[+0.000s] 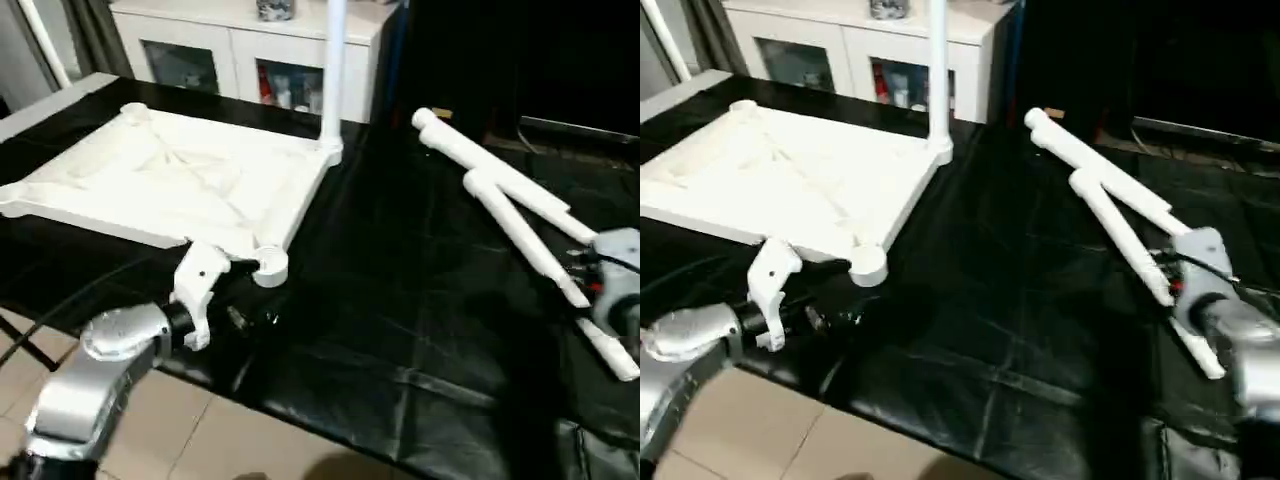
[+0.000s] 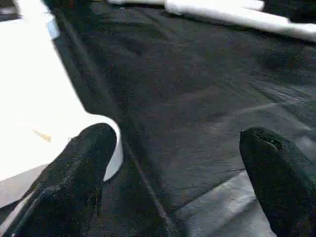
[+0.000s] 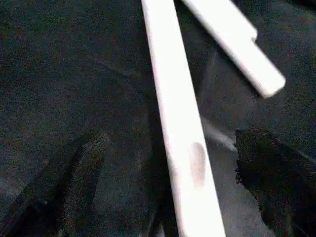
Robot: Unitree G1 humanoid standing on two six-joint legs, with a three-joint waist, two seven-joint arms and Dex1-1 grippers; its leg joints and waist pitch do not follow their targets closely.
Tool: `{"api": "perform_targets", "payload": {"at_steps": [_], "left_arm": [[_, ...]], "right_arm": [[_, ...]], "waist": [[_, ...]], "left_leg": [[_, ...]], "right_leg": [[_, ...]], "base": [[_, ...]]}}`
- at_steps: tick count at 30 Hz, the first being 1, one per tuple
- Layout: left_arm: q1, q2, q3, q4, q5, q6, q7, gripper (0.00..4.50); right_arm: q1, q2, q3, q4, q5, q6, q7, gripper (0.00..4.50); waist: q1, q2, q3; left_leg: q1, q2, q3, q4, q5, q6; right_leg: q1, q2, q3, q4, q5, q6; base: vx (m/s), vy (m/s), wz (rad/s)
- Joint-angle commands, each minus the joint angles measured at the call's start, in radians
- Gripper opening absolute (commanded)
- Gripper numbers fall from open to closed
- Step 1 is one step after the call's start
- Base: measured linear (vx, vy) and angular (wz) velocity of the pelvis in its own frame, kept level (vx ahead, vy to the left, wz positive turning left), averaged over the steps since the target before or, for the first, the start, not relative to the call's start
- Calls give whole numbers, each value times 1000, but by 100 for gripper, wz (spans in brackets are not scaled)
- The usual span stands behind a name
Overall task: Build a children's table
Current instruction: Pick table leg
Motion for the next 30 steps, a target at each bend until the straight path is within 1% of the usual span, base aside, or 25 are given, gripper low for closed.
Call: {"api": "perform_targets", "payload": {"at_steps": [1,2,4,5,6,7,8,9,10,14,17,18,21,22,25,26,27,28,29,30], "left_arm": [[-15,31,-9,-57,-41,32,-55,446],[-16,39,-12,-66,-48,38,-70,446],[-16,53,-19,-84,-62,51,-94,446],[-16,64,-25,-93,-74,57,-109,446],[-16,76,-32,-107,-87,67,-127,446],[-16,85,-36,-116,-96,73,-140,446],[-17,94,-39,-128,-111,87,-157,449],[-18,95,-39,-129,-114,90,-160,450],[-19,97,-39,-131,-116,95,-162,450],[-22,99,-36,-136,-121,106,-161,450],[-27,103,-38,-135,-127,110,-154,450],[-30,101,-38,-131,-125,109,-150,450],[-37,96,-38,-123,-122,109,-143,450],[-37,96,-38,-123,-122,109,-143,450],[-35,96,-39,-127,-125,113,-140,450],[-35,97,-40,-128,-127,114,-139,450],[-35,97,-41,-128,-127,113,-138,450],[-35,97,-41,-128,-127,113,-138,450],[-35,98,-42,-127,-127,113,-137,450],[-38,98,-44,-124,-126,112,-135,450]], "right_arm": [[-33,-17,-37,117,12,-21,14,450],[-39,-17,-41,148,12,-27,16,450],[-48,-20,-44,196,9,-41,20,450],[-53,-23,-43,222,12,-47,26,450],[-61,-24,-44,259,15,-57,30,450],[-69,-24,-44,288,17,-66,35,450],[-79,-25,-42,326,14,-81,36,432],[-81,-25,-41,333,13,-83,37,421],[-89,-25,-40,352,11,-93,38,421],[-111,-25,-39,392,10,-115,46,380],[-130,-24,-35,427,9,-138,59,358],[-134,-24,-33,432,7,-143,60,346],[-141,-24,-28,446,5,-156,66,327],[-141,-24,-28,446,5,-156,66,319],[-146,-24,-25,463,3,-171,75,289],[-149,-24,-24,471,3,-177,80,289],[-150,-24,-24,474,3,-180,83,269],[-150,-24,-24,474,3,-180,83,269],[-151,-25,-23,479,2,-185,85,247],[-152,-25,-20,483,1,-193,89,242]], "waist": [[-2,-10,-43],[-2,-13,-42],[0,-17,-41],[1,-15,-42],[1,-16,-42],[2,-16,-42],[1,-15,-41],[0,-15,-42],[-1,-16,-40],[0,-18,-39],[1,-17,-40],[2,-16,-41],[3,-19,-43],[3,-18,-43],[3,-18,-43],[4,-17,-42],[4,-18,-42],[4,-18,-41],[4,-17,-42],[4,-17,-41]], "left_leg": [[9,95,-42,-66,-57,79],[6,93,-40,-65,-54,82],[6,91,-37,-65,-50,86],[7,90,-37,-64,-47,87],[8,90,-36,-64,-49,89],[7,89,-35,-63,-48,90],[8,92,-36,-65,-49,89],[7,92,-35,-64,-49,89],[8,92,-35,-65,-52,89],[7,88,-32,-63,-61,88],[8,88,-31,-63,-58,89],[8,89,-31,-63,-56,90],[5,89,-32,-62,-43,97],[7,90,-32,-62,-44,97],[4,89,-31,-61,-40,100],[5,89,-31,-61,-42,100],[4,88,-30,-61,-45,99],[5,89,-30,-62,-49,98],[5,89,-30,-62,-50,97],[6,89,-30,-62,-54,96]], "right_leg": [[38,-173,88,-92,-162,-82],[40,-171,88,-94,-172,-82],[39,-169,88,-95,-190,-75],[38,-168,87,-94,-193,-74],[36,-167,85,-94,-204,-72],[37,-167,85,-96,-212,-69],[35,-165,84,-95,-216,-70],[35,-164,83,-94,-214,-70],[34,-164,84,-95,-219,-69],[34,-162,82,-101,-256,-59],[33,-161,82,-100,-256,-58],[33,-162,83,-99,-249,-59],[34,-160,82,-95,-223,-60],[33,-161,82,-95,-225,-63],[34,-159,81,-95,-223,-65],[33,-160,81,-95,-226,-64],[33,-160,81,-97,-235,-64],[33,-160,81,-98,-244,-62],[33,-161,81,-98,-246,-62],[32,-161,81,-99,-250,-61]], "base": [[0,0,0],[0,0,0],[0,0,0],[0,0,0],[0,0,0],[0,0,0],[0,0,0],[0,0,0],[0,0,0],[0,0,0],[0,0,0],[0,0,0],[0,0,0],[0,0,0],[0,0,0],[0,0,0],[0,0,0],[0,0,0],[0,0,0],[0,0,0]]}}
